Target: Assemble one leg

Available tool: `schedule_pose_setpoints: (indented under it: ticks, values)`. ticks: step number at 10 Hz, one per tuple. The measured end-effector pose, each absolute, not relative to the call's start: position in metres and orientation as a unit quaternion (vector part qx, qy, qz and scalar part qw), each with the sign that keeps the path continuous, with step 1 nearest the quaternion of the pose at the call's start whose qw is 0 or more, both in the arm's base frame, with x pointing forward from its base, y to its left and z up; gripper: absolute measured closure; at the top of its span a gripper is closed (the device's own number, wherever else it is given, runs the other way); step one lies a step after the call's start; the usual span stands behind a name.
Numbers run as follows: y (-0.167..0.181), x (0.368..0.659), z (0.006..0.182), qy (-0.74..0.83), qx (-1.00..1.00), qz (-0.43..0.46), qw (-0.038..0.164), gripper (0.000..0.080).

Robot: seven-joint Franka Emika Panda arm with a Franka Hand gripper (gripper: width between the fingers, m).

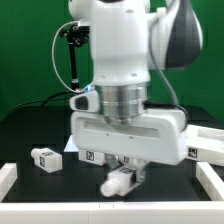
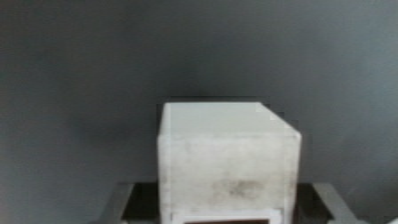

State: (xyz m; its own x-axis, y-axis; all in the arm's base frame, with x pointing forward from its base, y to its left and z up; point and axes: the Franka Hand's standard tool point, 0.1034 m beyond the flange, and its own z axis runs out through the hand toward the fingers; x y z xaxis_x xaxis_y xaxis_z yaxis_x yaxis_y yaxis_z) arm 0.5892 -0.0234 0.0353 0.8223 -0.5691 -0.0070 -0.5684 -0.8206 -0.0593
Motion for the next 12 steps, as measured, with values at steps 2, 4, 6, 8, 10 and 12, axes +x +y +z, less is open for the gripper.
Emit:
schedule_pose_setpoints:
  ticks: [2,4,6,8,10,12]
  values:
    - [-0.037,0.589,0.036,0.293,-0.956,-0.008,0.025,0.0512]
    - [-0.034,0.589,0.035,0.289,-0.957,-0.008,0.025,0.0512]
    - [-0.036,0.589,0.035,0.288,-0.957,-0.007,0.024,0.0512]
    - [-0.063,0.582,0.033,0.258,-0.966,-0.006,0.018,0.0512]
    - [-0.114,0.561,0.021,0.227,-0.974,-0.002,0.004,0.0512]
    - [-0.127,0.555,0.011,0.227,-0.974,-0.004,-0.001,0.0512]
